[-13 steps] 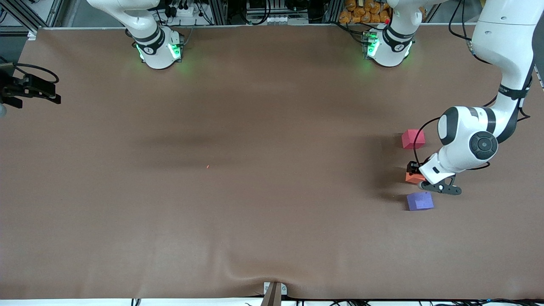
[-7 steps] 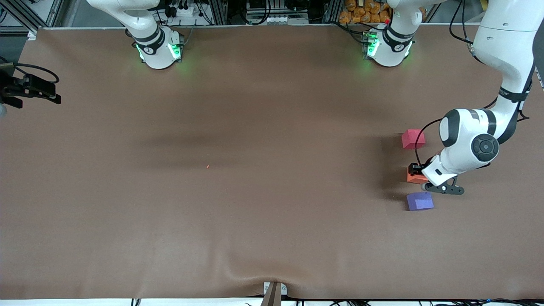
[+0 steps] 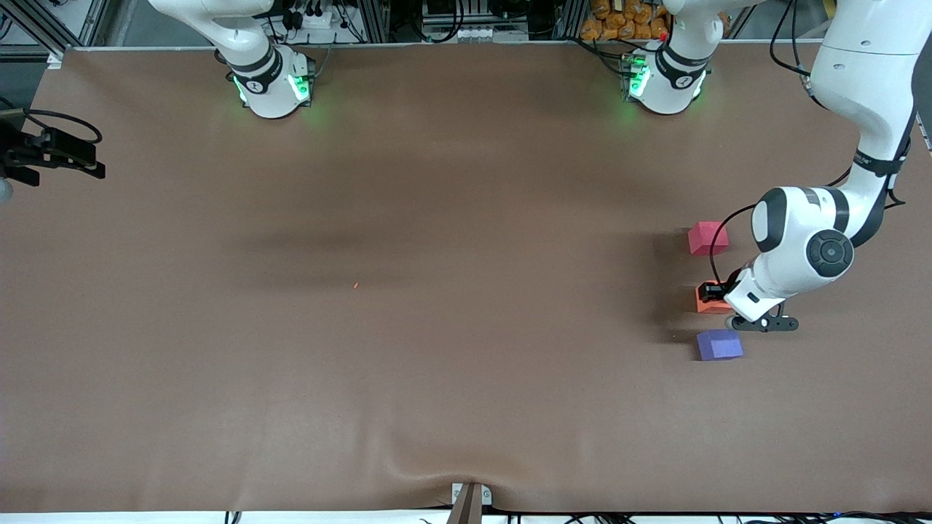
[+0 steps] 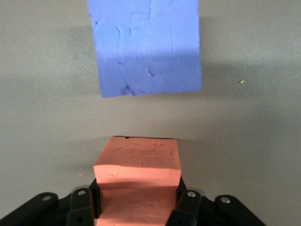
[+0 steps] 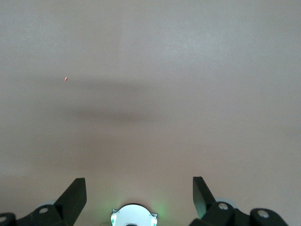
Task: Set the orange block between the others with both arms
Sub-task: 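Lower the orange cube between the pink and blue cubes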
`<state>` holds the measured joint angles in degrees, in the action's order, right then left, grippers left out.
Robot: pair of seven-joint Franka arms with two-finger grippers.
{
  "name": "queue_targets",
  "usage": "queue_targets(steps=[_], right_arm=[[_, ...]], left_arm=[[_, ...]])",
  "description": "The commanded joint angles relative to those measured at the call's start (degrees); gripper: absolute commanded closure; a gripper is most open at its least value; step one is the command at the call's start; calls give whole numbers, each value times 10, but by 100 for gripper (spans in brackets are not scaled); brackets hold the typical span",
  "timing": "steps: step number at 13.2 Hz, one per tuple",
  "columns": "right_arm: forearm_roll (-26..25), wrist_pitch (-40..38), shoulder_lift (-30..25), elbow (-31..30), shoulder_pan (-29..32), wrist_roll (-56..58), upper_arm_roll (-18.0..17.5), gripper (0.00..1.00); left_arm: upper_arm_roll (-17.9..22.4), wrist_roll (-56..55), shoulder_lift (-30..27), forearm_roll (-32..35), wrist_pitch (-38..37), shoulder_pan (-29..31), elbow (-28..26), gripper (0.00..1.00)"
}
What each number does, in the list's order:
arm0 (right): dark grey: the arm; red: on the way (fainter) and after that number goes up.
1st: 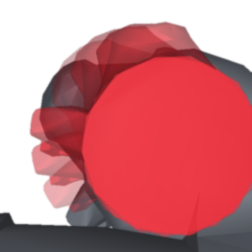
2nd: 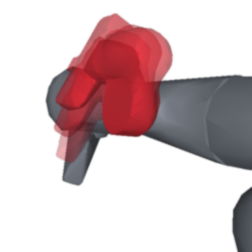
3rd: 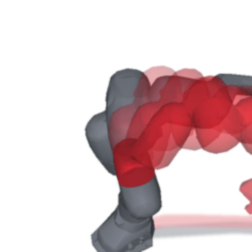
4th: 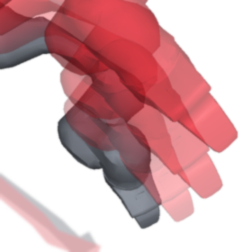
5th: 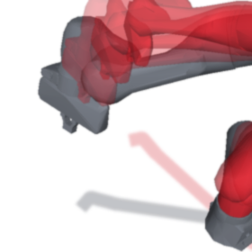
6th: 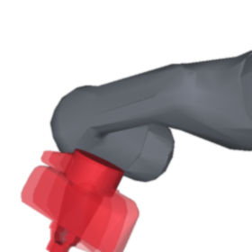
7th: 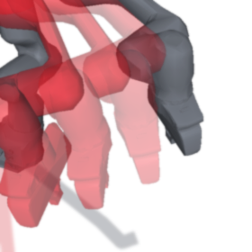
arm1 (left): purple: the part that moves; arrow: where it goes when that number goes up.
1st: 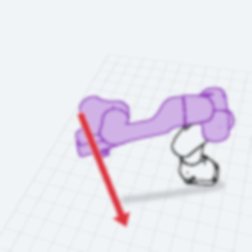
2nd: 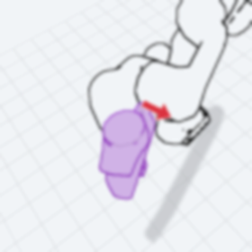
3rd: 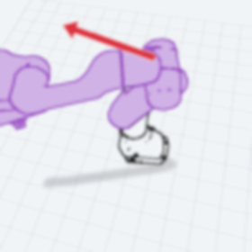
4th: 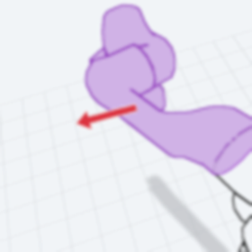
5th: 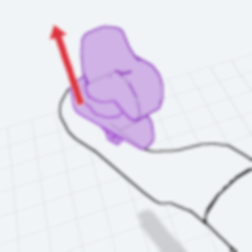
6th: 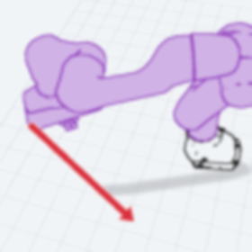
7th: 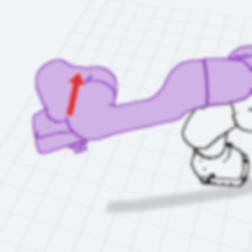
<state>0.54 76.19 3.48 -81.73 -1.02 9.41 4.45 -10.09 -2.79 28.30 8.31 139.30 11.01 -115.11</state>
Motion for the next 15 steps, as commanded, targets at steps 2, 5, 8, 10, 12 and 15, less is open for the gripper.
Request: queue_targets(steps=[2,5,8,10,12,15], right_arm=[[-10,2,-1,-1,-2,5,0,0],[-10,2,-1,0,-5,5,0,0],[-10,2,-1,0,-4,5,0,0],[-10,2,-1,0,-3,5,0,0],[-10,2,-1,0,-3,5,0,0],[-3,1,-1,1,0,7,0,0]], left_arm=[[-4,-18,3,12,6,2,-3,100],[-4,-20,8,13,6,2,-2,31],[-6,-23,-10,12,-2,1,-1,0],[-14,-45,-48,12,-57,2,8,0],[-36,-63,-78,7,-131,3,36,0],[-67,-89,-139,-15,-244,6,91,0]])
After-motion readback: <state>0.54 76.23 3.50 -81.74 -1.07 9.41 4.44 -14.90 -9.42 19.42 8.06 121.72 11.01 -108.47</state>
